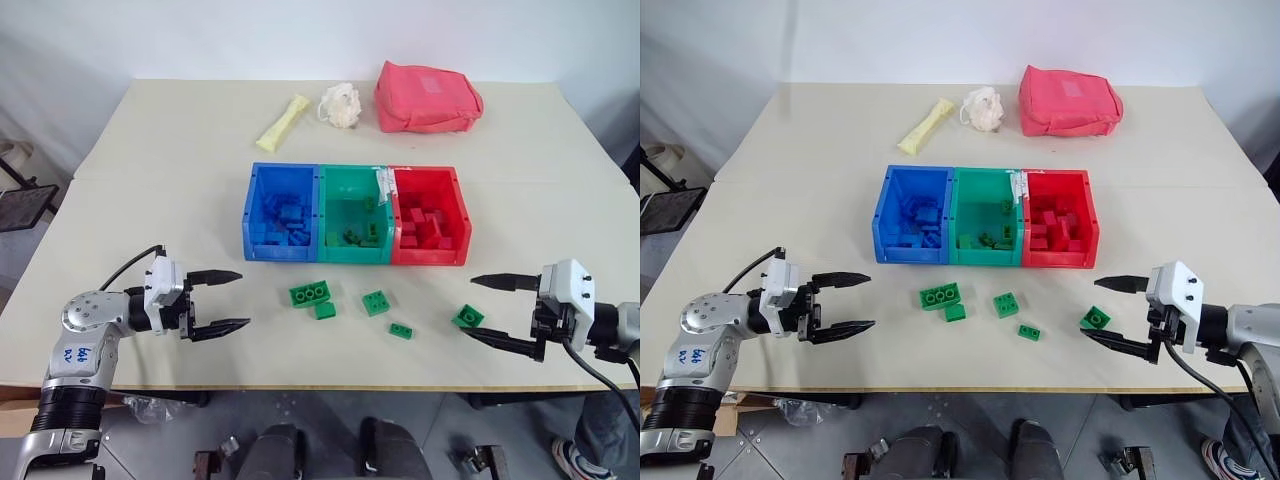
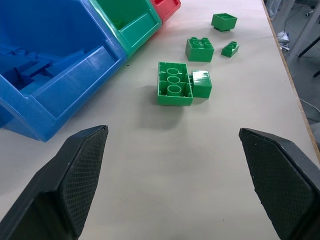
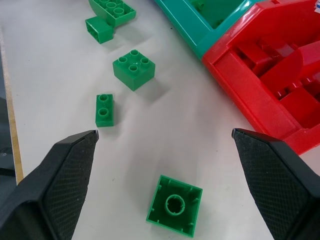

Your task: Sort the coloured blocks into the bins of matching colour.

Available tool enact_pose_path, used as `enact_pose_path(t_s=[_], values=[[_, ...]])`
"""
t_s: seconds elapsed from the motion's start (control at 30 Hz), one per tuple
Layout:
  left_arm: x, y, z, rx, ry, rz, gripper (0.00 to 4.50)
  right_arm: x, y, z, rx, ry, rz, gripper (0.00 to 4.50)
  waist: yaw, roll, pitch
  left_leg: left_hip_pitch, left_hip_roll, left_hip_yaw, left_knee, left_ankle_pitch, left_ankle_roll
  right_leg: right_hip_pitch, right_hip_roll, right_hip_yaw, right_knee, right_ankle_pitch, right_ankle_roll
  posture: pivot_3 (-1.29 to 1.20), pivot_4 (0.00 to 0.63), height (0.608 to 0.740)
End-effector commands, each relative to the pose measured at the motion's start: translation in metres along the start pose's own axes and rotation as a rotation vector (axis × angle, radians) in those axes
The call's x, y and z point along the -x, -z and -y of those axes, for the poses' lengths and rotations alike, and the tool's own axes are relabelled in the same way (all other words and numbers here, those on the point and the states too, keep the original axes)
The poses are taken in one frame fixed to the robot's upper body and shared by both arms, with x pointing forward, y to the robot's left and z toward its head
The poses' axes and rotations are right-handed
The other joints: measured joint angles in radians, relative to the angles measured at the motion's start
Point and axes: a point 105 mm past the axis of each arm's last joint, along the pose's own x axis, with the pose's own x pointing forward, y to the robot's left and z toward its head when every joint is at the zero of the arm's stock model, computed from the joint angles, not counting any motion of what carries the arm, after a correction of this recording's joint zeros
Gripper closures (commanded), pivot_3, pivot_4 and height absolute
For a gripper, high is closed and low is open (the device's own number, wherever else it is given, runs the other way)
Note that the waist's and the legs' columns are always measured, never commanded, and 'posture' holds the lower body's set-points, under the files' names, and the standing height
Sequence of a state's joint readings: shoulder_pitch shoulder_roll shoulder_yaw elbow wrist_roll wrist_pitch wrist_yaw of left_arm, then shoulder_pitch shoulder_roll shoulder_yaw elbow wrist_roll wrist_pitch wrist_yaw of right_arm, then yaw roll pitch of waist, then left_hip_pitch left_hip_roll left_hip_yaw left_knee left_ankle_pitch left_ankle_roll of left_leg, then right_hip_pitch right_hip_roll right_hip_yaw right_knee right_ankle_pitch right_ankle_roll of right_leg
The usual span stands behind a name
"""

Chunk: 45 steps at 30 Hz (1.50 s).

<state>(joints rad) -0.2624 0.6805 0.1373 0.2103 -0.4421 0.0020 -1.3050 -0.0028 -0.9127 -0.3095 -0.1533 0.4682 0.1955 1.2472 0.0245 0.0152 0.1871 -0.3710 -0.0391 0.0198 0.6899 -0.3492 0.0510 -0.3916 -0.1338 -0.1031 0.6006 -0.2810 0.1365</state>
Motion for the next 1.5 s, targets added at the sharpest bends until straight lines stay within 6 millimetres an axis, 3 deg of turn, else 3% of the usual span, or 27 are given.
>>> enact_pose_path(t_s=[0.03,0.17,0.4,0.63,0.8,1.03,1.13,1.27,1.5], values=[[-0.003,-0.004,0.001,-0.021,0.015,0.006,0.04,0.002,-0.011,0.004,0.055,0.018,0.017,0.00,0.000,0.000,0.000,0.000,0.000,0.000,0.000,0.000,0.000,0.000,0.000,0.000,0.000,0.000,0.000,0.00,0.150,0.740],[-0.006,-0.009,-0.005,0.039,-0.020,0.035,0.04,-0.004,-0.019,0.004,0.029,0.034,0.045,0.00,0.000,0.000,0.000,0.000,0.000,0.000,0.000,0.000,0.000,0.000,0.000,0.000,0.000,0.000,0.000,0.00,0.150,0.740],[-0.017,-0.021,0.005,0.043,0.051,0.087,0.04,-0.005,-0.013,0.002,0.000,0.052,-0.008,0.00,0.001,0.000,0.000,0.000,0.000,-0.001,0.000,0.000,0.000,0.000,0.000,0.000,0.000,0.000,0.000,0.00,0.150,0.740],[-0.013,-0.013,0.009,0.025,0.109,0.056,0.04,0.041,0.005,0.003,-0.023,0.131,-0.144,0.00,0.004,0.000,0.000,-0.001,-0.001,0.000,0.000,0.000,0.000,0.000,0.000,-0.001,0.000,0.000,0.000,0.00,0.150,0.740],[-0.009,-0.013,0.011,0.023,0.109,0.058,0.04,0.054,0.004,-0.004,-0.029,0.137,-0.171,0.00,0.002,0.000,0.000,0.000,0.000,0.000,0.000,0.000,0.000,0.001,0.001,0.000,-0.001,0.000,0.000,0.00,0.150,0.740],[-0.008,-0.016,0.027,0.034,0.119,0.075,0.04,0.030,0.010,-0.011,-0.057,0.062,-0.181,0.00,-0.002,0.000,0.000,0.001,0.001,0.000,0.000,-0.001,0.000,0.001,-0.001,0.001,-0.001,0.000,0.000,0.00,0.150,0.740],[-0.007,-0.018,0.039,0.050,0.125,0.091,0.04,0.015,0.023,-0.010,-0.076,0.013,-0.219,0.00,-0.002,0.000,0.000,0.000,0.001,-0.001,0.000,-0.001,0.000,0.001,-0.004,0.002,-0.002,0.000,0.000,0.00,0.150,0.740],[-0.004,-0.022,0.049,0.053,0.124,0.098,0.04,0.010,0.027,-0.008,-0.079,0.003,-0.220,0.00,0.003,0.001,0.000,0.000,0.000,-0.003,0.000,-0.001,0.000,0.002,-0.007,0.004,-0.004,0.000,-0.001,0.00,0.150,0.740],[-0.003,-0.026,0.053,0.047,0.097,0.125,0.04,-0.007,0.046,0.015,-0.080,0.048,-0.267,0.00,-0.001,0.001,0.001,0.000,0.000,-0.004,0.001,-0.001,0.000,0.002,-0.006,0.002,-0.004,0.000,-0.001,0.00,0.150,0.740]])
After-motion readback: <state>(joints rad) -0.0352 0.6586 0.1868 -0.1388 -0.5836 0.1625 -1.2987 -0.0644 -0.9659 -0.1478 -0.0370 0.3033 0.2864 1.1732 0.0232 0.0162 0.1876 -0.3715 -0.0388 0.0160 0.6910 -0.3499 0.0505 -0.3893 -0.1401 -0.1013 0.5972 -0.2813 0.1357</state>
